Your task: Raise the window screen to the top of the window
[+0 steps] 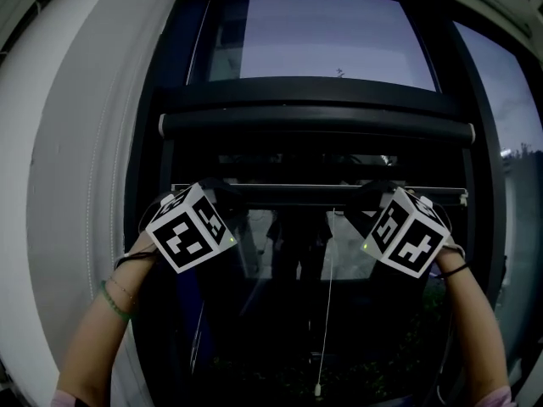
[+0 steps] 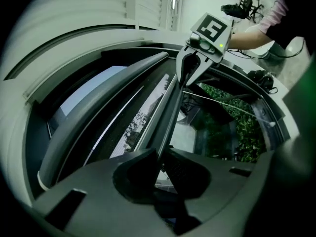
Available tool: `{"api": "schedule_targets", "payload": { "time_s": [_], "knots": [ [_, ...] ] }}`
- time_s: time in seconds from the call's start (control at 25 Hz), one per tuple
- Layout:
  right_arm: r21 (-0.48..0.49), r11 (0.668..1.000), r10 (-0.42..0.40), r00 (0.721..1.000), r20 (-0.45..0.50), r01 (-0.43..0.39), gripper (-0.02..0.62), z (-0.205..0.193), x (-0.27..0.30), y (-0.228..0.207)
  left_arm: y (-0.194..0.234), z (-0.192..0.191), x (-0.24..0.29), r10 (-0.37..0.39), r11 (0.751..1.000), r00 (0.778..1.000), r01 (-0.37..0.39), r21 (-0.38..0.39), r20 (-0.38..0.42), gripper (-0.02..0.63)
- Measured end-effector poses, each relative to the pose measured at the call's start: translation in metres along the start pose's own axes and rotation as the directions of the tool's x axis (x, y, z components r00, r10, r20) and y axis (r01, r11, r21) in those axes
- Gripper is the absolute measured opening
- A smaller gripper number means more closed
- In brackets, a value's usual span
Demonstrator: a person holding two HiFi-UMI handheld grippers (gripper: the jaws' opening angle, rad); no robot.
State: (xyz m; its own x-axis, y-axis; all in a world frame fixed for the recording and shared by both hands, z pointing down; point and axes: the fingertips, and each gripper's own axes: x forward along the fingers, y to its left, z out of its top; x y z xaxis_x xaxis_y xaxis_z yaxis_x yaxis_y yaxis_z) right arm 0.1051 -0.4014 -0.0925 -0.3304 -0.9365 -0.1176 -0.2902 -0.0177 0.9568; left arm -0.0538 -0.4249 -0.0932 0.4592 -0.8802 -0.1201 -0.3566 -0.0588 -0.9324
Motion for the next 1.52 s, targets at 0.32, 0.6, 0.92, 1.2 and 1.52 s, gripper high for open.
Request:
{"api": "schedule_targets", "payload": {
  "time_s": [0.32, 0.6, 0.92, 1.2, 1.52],
  "knots": [
    [-0.008, 0.997, -0.072, 0.997, -0.034, 0.072, 0.038, 0.017, 0.006, -0.058, 0.061, 0.022, 0.004, 0.068, 0.997, 0.998, -0.067, -0.042, 0.002, 0.057],
    [0.019, 0.988, -0.151, 0.988, -0.013, 0.152, 0.046, 0.029, 0.011, -0.092, 0.095, 0.033, 0.007, 0.129, 0.99, 0.992, -0.129, -0.058, 0.002, 0.061],
    [0.014, 0.962, -0.272, 0.962, 0.021, 0.272, 0.053, 0.032, 0.009, -0.103, 0.106, 0.039, 0.005, 0.186, 0.977, 0.982, -0.181, -0.115, 0.035, 0.064],
    [0.16, 0.964, -0.232, 0.964, 0.129, 0.21, 0.055, 0.035, -0.014, -0.053, 0.071, 0.037, -0.02, 0.174, 0.937, 0.964, -0.1, -0.334, 0.202, 0.072],
    [0.319, 0.946, -0.145, 0.957, 0.251, 0.06, 0.055, 0.03, -0.026, 0.072, -0.07, 0.0, -0.048, 0.071, 0.903, 0.933, 0.09, -0.42, 0.353, 0.072]
  ]
}}
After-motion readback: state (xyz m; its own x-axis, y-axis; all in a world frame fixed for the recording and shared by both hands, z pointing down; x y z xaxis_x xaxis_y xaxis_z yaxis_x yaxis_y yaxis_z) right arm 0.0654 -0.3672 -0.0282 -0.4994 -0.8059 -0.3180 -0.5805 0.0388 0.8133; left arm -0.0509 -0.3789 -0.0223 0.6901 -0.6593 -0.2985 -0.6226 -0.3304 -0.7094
